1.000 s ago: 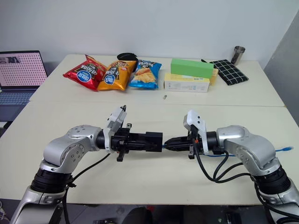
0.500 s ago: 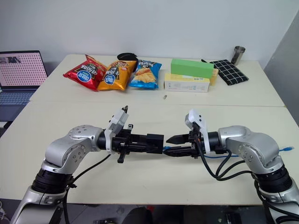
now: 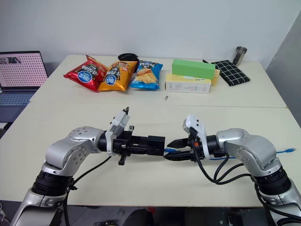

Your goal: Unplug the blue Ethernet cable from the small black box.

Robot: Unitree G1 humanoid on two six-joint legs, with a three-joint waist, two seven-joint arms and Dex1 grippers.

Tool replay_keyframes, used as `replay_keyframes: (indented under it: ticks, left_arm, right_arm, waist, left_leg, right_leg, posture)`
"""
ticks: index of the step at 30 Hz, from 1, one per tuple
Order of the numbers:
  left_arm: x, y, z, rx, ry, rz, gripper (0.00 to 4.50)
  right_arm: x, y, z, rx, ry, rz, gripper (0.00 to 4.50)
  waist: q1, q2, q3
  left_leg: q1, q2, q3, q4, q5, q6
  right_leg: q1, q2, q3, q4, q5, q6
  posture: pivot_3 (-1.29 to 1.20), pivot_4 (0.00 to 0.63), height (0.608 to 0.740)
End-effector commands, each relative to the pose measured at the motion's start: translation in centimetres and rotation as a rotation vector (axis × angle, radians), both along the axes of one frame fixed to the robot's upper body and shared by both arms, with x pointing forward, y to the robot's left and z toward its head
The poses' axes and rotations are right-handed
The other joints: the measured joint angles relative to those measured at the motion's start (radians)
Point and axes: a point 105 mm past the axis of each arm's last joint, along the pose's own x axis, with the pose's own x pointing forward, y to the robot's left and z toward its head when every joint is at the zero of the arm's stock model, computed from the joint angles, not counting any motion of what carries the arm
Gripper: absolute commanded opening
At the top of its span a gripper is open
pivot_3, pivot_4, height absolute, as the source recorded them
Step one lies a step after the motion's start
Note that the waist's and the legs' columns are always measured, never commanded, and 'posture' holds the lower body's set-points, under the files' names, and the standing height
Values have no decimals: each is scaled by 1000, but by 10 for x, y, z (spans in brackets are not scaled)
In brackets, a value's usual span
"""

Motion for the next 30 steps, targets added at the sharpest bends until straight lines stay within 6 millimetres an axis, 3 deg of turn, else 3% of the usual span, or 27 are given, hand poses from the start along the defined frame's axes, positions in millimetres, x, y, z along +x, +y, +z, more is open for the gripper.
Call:
replay_keyframes:
  ticks: [1,8,14,20,24,30]
  left_arm:
    - [-6,-5,6,-7,-49,-28,795]
    - [-11,-5,4,5,-48,-54,795]
    - [-20,-6,-2,21,-40,-89,795]
    - [-16,5,-7,48,-49,-46,795]
    - [-6,22,-11,82,-68,41,795]
    - [5,49,-18,136,-84,165,795]
  right_arm:
    - [-2,4,10,15,-41,33,1665]
    - [-2,3,9,8,-37,43,95]
    - [-3,3,8,-5,-27,61,57]
    - [3,-7,2,-40,-27,34,54]
    - [23,-26,-4,-75,-60,-62,54]
    - [70,-49,-1,-89,-213,-256,29]
  waist:
    - [0,0,0]
    - [0,0,0]
    - [0,0,0]
    - [0,0,0]
    - [0,0,0]
    - [-1,0,0]
  left_leg:
    - [0,0,0,0,0,0]
    - [0,0,0,0,0,0]
    - [0,0,0,0,-1,2]
    - [0,0,0,0,-1,3]
    - [0,0,0,0,-2,3]
    - [0,0,0,0,-2,3]
  right_leg:
    - [0,0,0,0,0,0]
    - [0,0,0,0,0,0]
    - [0,0,0,0,0,0]
    - [0,0,0,0,0,0]
    - [0,0,0,0,0,0]
    - [-1,0,0,0,0,0]
  posture:
    - [0,150,740]
    - [0,150,740]
    - [0,150,740]
    - [0,150,740]
    - [0,150,740]
    - [0,150,740]
